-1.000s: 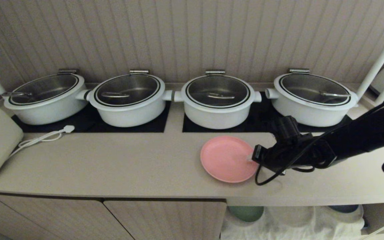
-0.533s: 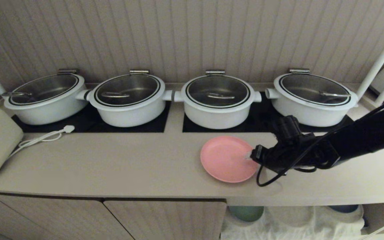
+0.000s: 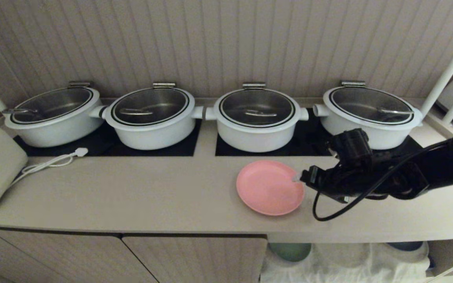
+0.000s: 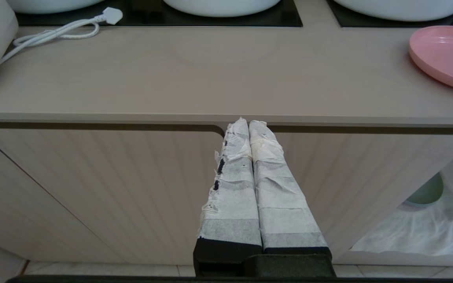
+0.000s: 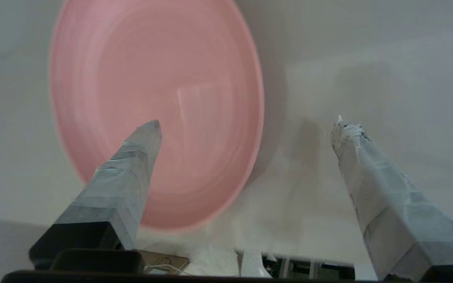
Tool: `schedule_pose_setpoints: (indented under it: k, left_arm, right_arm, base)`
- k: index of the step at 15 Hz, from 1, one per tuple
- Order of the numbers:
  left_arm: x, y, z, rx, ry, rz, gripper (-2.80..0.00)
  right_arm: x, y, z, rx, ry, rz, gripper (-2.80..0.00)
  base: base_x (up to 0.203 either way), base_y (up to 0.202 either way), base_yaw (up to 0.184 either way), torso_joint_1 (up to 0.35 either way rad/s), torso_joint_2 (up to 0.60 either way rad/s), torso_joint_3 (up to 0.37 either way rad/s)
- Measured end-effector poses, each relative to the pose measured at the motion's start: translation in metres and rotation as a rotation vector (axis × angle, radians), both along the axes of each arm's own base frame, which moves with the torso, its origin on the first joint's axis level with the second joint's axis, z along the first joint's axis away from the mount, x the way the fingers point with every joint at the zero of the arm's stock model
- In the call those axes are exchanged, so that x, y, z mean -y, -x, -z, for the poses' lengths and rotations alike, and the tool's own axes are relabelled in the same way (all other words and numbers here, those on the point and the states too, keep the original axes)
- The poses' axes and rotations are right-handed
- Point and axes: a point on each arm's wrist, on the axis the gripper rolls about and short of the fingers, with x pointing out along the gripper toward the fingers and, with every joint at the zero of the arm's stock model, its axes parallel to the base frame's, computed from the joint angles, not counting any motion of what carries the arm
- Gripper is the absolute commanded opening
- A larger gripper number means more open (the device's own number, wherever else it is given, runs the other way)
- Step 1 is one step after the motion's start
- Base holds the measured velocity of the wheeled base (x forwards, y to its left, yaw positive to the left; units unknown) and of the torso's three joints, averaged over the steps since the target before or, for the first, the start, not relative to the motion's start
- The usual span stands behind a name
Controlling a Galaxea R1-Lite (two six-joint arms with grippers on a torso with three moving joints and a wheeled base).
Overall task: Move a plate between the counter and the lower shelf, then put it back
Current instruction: Put the plate
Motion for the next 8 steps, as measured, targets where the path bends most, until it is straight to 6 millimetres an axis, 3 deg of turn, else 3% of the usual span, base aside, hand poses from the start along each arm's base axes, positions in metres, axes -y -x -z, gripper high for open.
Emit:
schedule_pose_setpoints:
  k: [1, 8]
  left_arm:
    - [0.0, 0.0, 0.0, 0.0, 0.0, 0.0, -2.8]
    - [0.0, 0.0, 0.0, 0.0, 0.0, 0.0, -2.8]
  right_arm:
    - [0.002, 0.005, -0.003, 0.006, 0.006, -0.005, -2.8]
    - [0.016, 0.045, -0.028, 0.052, 0.019, -0.026, -2.8]
  base:
    - [0.0, 0.0, 0.0, 0.0, 0.0, 0.0]
    - [0.0, 0.0, 0.0, 0.0, 0.0, 0.0]
